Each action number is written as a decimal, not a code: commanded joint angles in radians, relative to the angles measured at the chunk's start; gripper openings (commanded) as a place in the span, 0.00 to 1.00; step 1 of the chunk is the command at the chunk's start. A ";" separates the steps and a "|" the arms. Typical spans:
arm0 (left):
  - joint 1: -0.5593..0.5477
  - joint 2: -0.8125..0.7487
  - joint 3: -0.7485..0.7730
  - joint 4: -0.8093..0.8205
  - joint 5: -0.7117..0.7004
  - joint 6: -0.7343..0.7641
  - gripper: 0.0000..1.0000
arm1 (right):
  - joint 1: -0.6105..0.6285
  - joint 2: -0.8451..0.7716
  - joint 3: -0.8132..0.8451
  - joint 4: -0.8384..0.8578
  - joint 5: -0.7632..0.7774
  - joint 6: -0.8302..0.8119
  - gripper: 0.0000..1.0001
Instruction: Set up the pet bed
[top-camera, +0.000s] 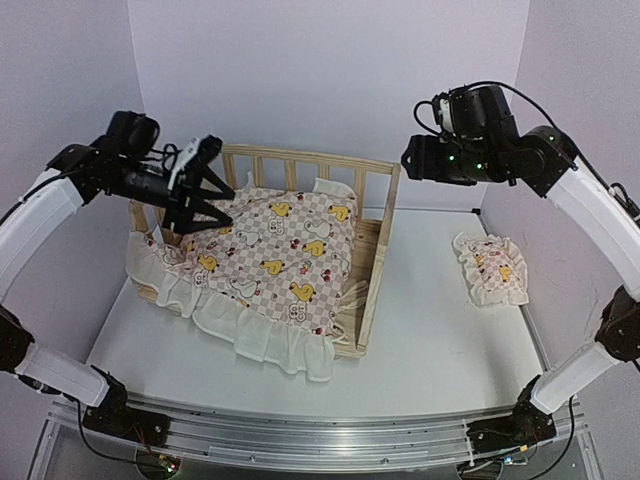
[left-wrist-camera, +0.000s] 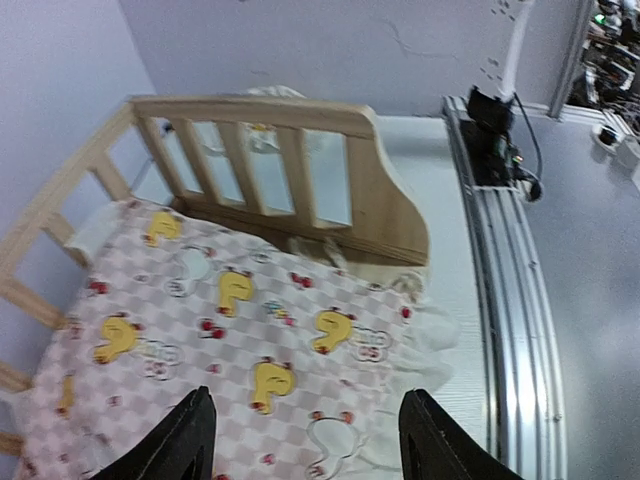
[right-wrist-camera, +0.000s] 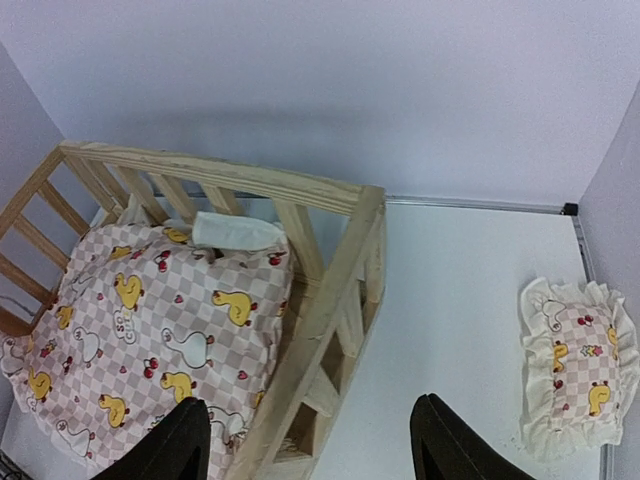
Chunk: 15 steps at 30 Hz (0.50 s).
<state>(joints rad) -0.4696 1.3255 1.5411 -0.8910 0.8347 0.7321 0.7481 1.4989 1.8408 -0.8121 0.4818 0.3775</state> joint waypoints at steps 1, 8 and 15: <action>-0.239 0.079 -0.016 -0.036 -0.148 0.010 0.66 | -0.146 -0.085 -0.081 -0.052 -0.143 0.050 0.69; -0.522 0.335 0.041 0.165 -0.340 0.041 0.79 | -0.189 -0.188 -0.336 -0.049 -0.211 0.075 0.70; -0.527 0.577 0.148 0.153 -0.448 0.245 0.79 | -0.189 -0.235 -0.456 -0.047 -0.287 0.080 0.71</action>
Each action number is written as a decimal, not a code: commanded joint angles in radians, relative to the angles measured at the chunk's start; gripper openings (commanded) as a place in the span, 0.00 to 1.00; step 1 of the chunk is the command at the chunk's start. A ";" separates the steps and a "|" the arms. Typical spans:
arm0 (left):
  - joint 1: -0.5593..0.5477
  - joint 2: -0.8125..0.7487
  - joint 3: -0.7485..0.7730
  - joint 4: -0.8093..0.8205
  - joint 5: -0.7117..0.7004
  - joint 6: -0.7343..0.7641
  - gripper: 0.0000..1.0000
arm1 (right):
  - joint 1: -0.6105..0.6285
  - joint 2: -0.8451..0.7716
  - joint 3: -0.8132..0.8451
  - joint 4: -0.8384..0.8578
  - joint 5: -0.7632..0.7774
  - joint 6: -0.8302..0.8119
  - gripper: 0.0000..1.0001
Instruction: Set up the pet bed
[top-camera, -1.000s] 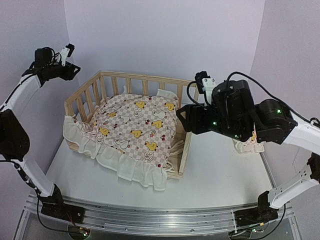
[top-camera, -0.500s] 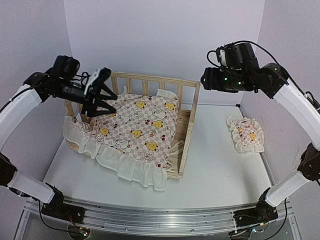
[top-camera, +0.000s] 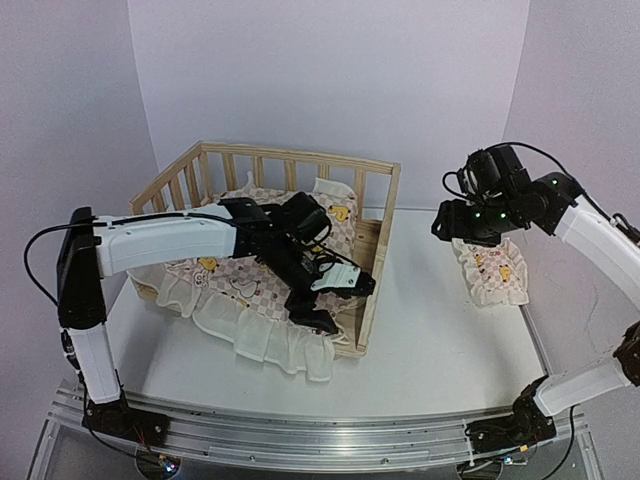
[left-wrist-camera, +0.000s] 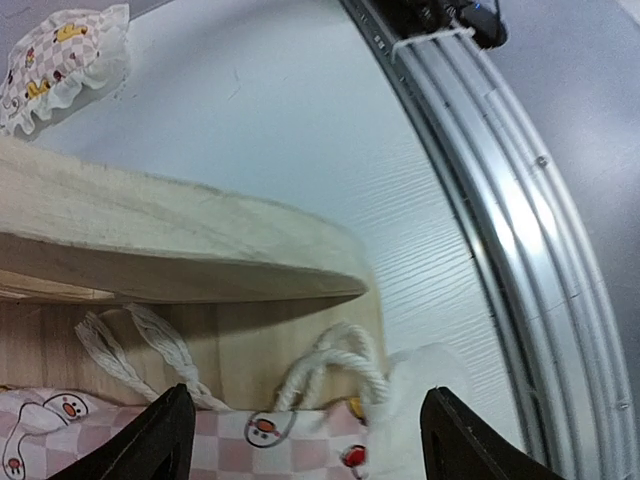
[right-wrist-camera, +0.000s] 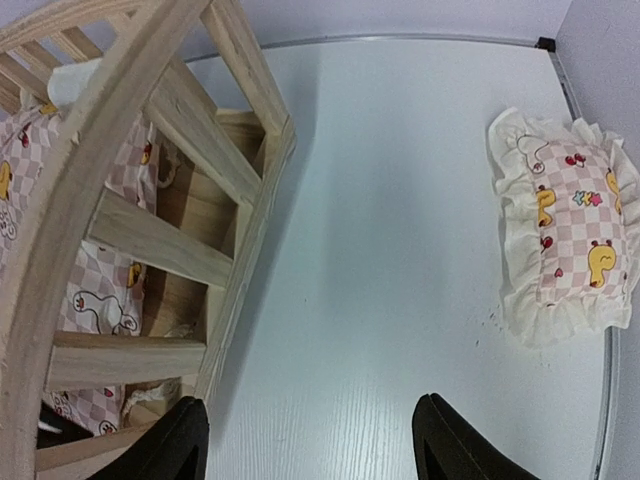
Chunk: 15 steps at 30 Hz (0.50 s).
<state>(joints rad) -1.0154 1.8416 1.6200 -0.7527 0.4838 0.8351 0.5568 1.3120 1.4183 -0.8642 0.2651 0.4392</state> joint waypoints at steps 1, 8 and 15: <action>0.030 0.071 0.069 0.015 -0.093 0.162 0.80 | 0.002 -0.056 -0.046 0.008 -0.070 0.023 0.71; 0.099 0.169 0.174 -0.099 -0.104 0.199 0.72 | 0.003 -0.057 -0.077 0.014 -0.083 0.014 0.70; 0.124 0.136 0.148 -0.088 -0.132 0.200 0.32 | 0.003 -0.086 -0.068 0.034 -0.052 0.026 0.68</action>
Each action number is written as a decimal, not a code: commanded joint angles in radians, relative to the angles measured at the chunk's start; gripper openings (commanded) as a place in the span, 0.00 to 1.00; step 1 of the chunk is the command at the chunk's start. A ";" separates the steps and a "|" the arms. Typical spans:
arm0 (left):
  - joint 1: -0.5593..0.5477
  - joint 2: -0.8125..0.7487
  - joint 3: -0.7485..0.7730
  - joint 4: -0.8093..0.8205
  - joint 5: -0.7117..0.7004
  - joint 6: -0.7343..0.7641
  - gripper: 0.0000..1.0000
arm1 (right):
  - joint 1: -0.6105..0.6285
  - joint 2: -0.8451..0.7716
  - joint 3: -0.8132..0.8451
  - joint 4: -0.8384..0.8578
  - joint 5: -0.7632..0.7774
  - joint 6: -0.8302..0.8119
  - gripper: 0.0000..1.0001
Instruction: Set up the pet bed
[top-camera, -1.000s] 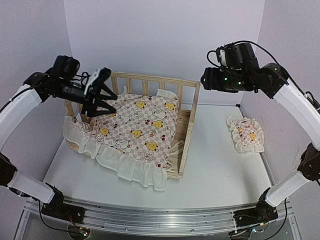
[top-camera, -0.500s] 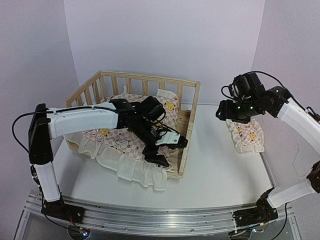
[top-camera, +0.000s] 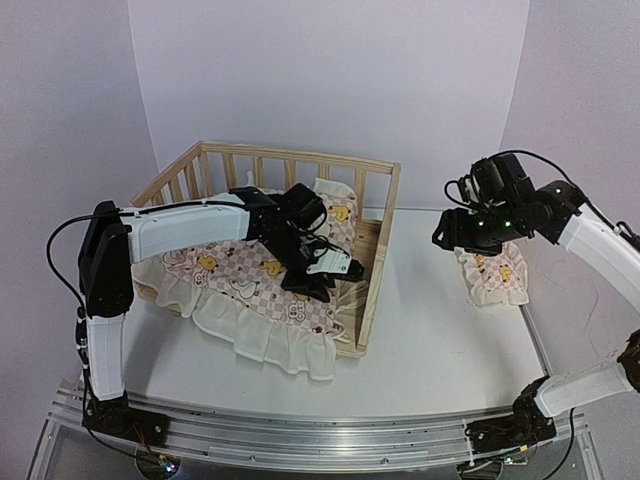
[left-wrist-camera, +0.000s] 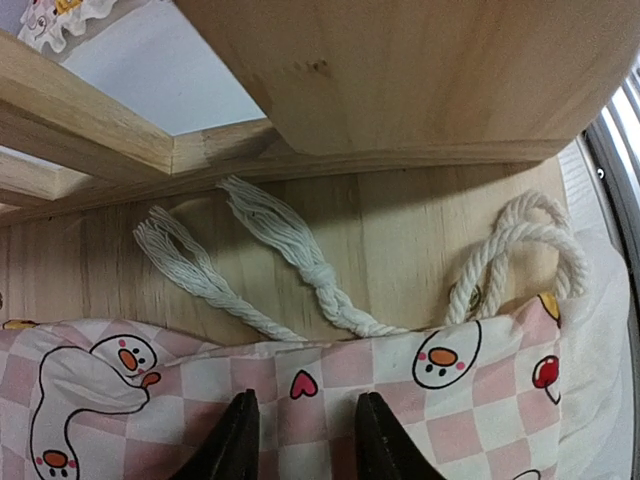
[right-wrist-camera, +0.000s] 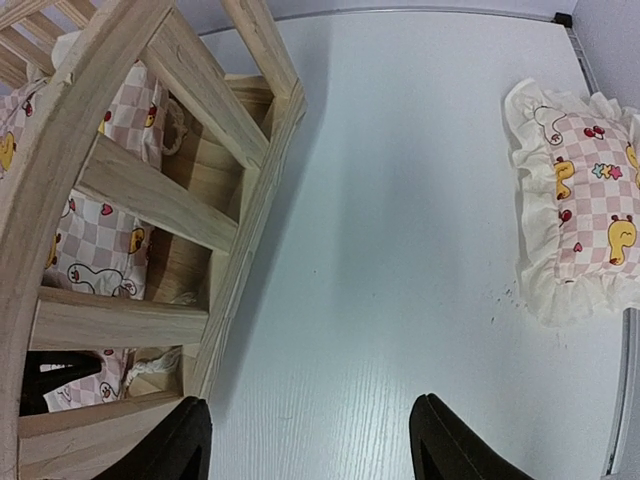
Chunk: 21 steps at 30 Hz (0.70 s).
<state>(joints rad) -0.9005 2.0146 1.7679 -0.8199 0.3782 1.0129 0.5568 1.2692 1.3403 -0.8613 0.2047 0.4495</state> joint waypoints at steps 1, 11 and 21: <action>0.015 -0.047 -0.022 -0.018 -0.020 0.026 0.32 | 0.003 -0.047 0.009 0.035 0.005 0.023 0.68; 0.025 -0.119 -0.214 0.007 0.023 0.094 0.54 | 0.017 -0.119 -0.090 0.141 -0.053 0.219 0.54; 0.070 -0.167 -0.079 0.017 0.139 -0.004 0.00 | 0.116 -0.117 -0.002 0.159 -0.076 0.136 0.52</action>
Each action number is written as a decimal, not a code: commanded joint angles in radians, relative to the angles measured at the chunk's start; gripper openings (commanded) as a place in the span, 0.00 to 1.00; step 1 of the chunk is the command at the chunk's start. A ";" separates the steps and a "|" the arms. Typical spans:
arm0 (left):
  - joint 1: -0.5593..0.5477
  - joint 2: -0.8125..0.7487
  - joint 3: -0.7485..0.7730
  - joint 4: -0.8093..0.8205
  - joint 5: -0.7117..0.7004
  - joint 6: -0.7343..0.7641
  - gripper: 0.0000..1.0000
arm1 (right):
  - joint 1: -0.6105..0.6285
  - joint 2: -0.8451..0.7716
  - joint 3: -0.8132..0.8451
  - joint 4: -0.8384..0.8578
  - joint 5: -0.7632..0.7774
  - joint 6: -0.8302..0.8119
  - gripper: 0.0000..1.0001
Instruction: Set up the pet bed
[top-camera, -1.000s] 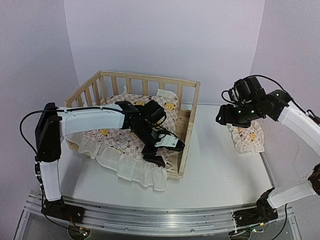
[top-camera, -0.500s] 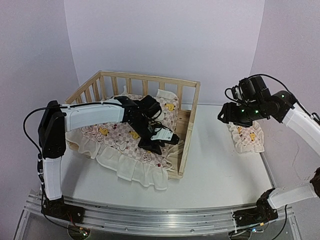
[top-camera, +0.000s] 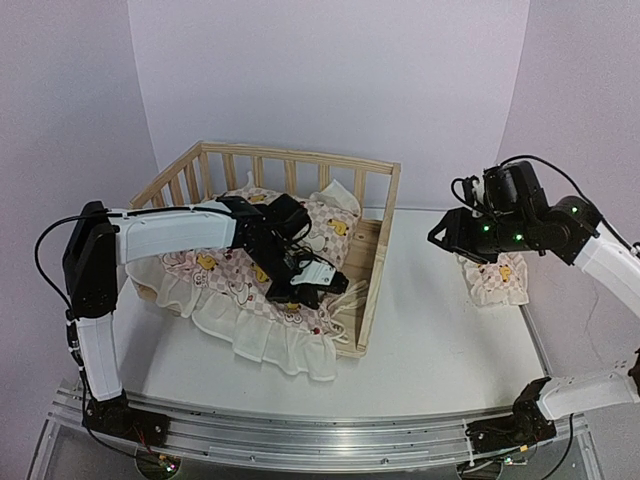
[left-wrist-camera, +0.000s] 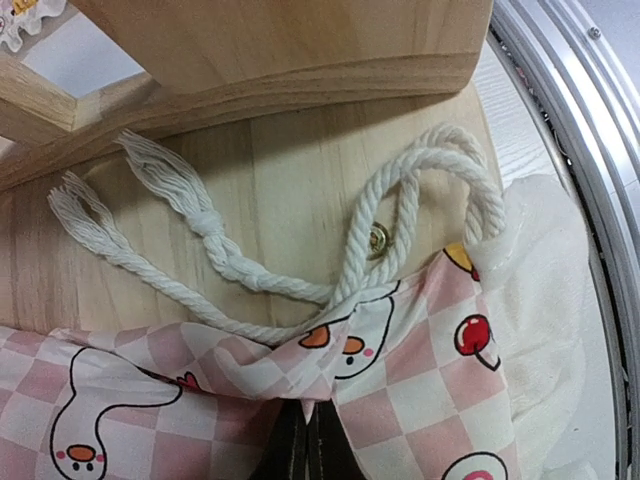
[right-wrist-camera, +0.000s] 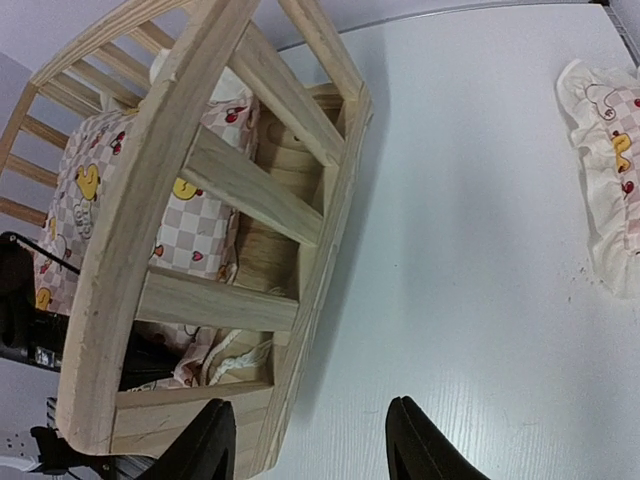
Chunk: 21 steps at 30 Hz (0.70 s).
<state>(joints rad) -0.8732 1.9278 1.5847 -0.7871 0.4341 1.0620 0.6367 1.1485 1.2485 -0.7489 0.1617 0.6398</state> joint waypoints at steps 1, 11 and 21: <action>0.057 -0.091 0.126 -0.027 0.109 -0.061 0.00 | 0.054 0.019 0.118 0.059 -0.035 -0.089 0.52; 0.243 -0.212 0.160 -0.178 0.289 0.113 0.00 | 0.398 0.196 0.286 0.261 -0.073 -0.435 0.45; 0.333 -0.267 0.010 -0.335 0.205 0.371 0.00 | 0.575 0.382 0.322 0.267 -0.015 -0.480 0.38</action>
<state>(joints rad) -0.5779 1.7085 1.6416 -1.0318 0.6762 1.2989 1.1675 1.4781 1.5382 -0.5142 0.1050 0.1908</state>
